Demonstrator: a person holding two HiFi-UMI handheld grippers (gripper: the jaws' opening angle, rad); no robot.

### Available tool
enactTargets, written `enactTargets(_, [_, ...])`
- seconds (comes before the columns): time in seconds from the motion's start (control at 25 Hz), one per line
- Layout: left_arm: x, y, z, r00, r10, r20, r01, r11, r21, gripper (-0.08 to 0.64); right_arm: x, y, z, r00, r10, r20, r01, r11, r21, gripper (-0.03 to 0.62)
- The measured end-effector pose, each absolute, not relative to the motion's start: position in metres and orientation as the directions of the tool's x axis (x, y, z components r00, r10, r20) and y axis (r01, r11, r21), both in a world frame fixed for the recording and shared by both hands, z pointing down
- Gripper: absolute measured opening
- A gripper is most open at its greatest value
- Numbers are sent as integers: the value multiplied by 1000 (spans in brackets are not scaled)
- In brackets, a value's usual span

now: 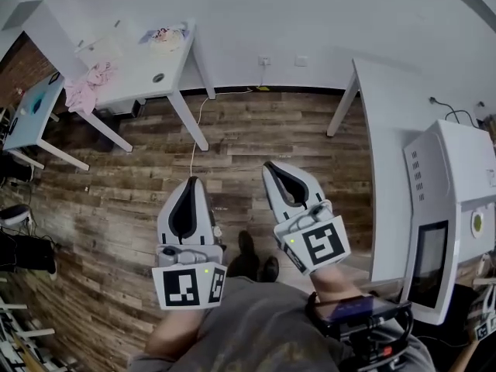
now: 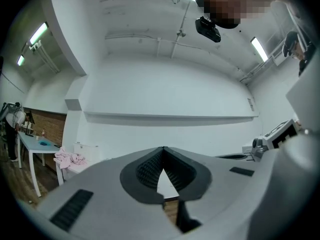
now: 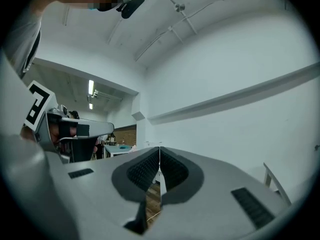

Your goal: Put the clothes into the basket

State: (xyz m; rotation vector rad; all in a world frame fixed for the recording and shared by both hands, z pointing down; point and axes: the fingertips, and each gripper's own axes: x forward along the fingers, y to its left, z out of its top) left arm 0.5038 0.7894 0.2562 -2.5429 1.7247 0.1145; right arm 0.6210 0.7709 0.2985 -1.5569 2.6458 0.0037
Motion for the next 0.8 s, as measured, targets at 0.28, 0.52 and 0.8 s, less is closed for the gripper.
enactTargets(0.28, [507,738,275,373,-924,-88,-927,-375,12,8,622,722,317,-493,-869,-33,-869,494,-38,9])
enactTargets(0.52, [501,661,274,362,-928,-94,-930,-366,29,8,609,648,322,-526,-851,-5,-850,526,-29,9])
enactTargets(0.8, [479,579,257,358,-923,-141,-931,-365,19,8,584,560,311,-538,-843,-24,-842,539,-28,9])
